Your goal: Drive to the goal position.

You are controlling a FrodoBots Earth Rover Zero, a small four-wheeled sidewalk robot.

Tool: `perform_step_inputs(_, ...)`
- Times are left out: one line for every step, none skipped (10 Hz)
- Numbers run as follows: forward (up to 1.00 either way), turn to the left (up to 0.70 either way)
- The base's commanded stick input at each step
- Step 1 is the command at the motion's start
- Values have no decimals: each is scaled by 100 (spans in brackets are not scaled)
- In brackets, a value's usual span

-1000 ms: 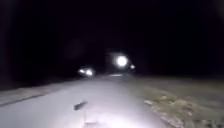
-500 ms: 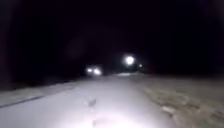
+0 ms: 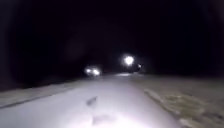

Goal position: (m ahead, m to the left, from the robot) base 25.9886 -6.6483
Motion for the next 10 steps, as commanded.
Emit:
perform_step_inputs(100,0)
perform_step_inputs(100,0)
perform_step_inputs(100,0)
perform_step_inputs(100,0)
perform_step_inputs(100,0)
perform_step_inputs(100,-11)
perform_step_inputs(100,-39)
perform_step_inputs(100,-38)
perform_step_inputs(100,-19)
perform_step_inputs(100,0)
